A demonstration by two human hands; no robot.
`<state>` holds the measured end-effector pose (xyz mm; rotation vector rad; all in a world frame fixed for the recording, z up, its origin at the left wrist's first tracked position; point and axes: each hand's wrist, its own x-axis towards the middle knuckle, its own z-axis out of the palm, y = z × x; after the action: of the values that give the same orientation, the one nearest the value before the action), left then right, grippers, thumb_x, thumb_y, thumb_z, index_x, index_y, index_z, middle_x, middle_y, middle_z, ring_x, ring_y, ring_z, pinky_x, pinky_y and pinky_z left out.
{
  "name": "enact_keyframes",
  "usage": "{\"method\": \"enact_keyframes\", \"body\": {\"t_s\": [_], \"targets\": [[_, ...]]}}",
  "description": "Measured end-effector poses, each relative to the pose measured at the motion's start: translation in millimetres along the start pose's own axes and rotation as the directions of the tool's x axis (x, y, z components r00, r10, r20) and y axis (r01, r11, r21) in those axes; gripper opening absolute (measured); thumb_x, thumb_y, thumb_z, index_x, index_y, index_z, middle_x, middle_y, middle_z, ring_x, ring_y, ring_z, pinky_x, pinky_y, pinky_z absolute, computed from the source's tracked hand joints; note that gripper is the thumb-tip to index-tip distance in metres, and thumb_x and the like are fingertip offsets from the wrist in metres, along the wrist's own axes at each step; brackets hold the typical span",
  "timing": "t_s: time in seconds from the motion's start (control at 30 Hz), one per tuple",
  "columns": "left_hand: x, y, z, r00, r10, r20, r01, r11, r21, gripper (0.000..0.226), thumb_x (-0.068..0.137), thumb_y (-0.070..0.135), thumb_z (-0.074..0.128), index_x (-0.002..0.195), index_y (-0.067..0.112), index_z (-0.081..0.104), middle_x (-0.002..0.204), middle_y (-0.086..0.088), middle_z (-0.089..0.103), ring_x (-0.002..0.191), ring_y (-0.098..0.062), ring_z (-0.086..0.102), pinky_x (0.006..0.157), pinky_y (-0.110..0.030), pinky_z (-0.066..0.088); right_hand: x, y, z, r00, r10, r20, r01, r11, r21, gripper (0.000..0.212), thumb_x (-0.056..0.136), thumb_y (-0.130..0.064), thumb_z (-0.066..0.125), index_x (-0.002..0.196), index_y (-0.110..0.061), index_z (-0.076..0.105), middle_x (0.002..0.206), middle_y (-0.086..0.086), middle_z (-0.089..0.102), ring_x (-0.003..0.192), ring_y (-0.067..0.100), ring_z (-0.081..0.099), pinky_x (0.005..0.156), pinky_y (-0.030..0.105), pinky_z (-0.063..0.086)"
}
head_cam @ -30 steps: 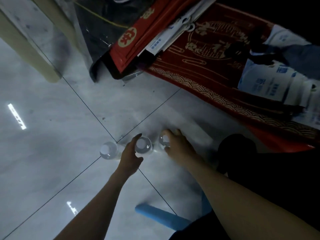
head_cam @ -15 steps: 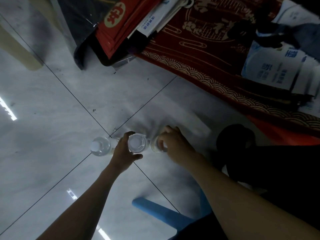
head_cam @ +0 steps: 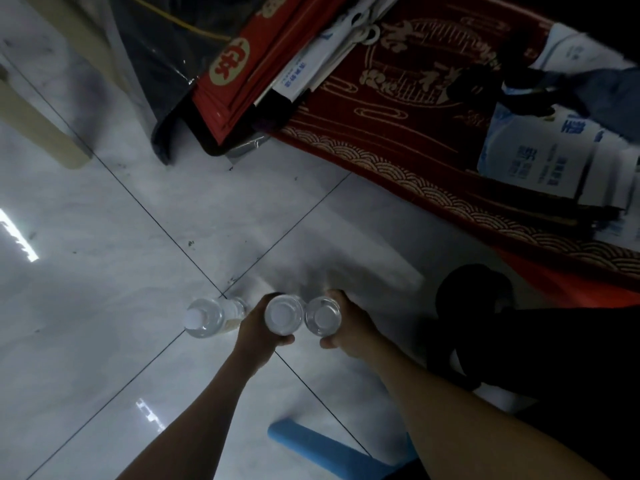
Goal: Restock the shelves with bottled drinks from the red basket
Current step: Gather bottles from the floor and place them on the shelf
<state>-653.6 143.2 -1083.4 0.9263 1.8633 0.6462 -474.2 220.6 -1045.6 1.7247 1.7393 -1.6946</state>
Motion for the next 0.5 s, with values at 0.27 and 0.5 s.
{"method": "enact_keyframes", "body": {"t_s": [0.27, 0.5], "targets": [[-7, 9, -3, 0.989, -0.084, 0.122, 0.091, 0.995, -0.049, 0.071, 0.056, 0.001, 0.09, 0.104, 0.039, 0.054, 0.103, 0.01, 0.066, 0.096, -0.008, 0.061, 0.079, -0.024, 0.05, -12, 0, -26, 0.996, -0.015, 0.088, 0.006, 0.995, 0.097, 0.08, 0.057, -0.023, 0.09, 0.127, -0.04, 0.054, 0.124, -0.007, 0.064, 0.109, 0.016, 0.062, 0.089, 0.044, 0.058], [-21, 34, -45, 0.978, -0.107, 0.177, 0.171, 0.901, -0.4, 0.07, 0.05, 0.025, 0.09, 0.115, 0.011, 0.067, 0.108, -0.009, 0.075, 0.106, -0.025, 0.069, 0.094, -0.04, 0.054, -20, -50, -49, 0.987, -0.14, 0.079, 0.116, 0.96, 0.255, 0.072, 0.068, -0.045, 0.084, 0.133, -0.029, 0.058, 0.128, -0.008, 0.065, 0.118, 0.013, 0.06, 0.105, 0.041, 0.048]]}}
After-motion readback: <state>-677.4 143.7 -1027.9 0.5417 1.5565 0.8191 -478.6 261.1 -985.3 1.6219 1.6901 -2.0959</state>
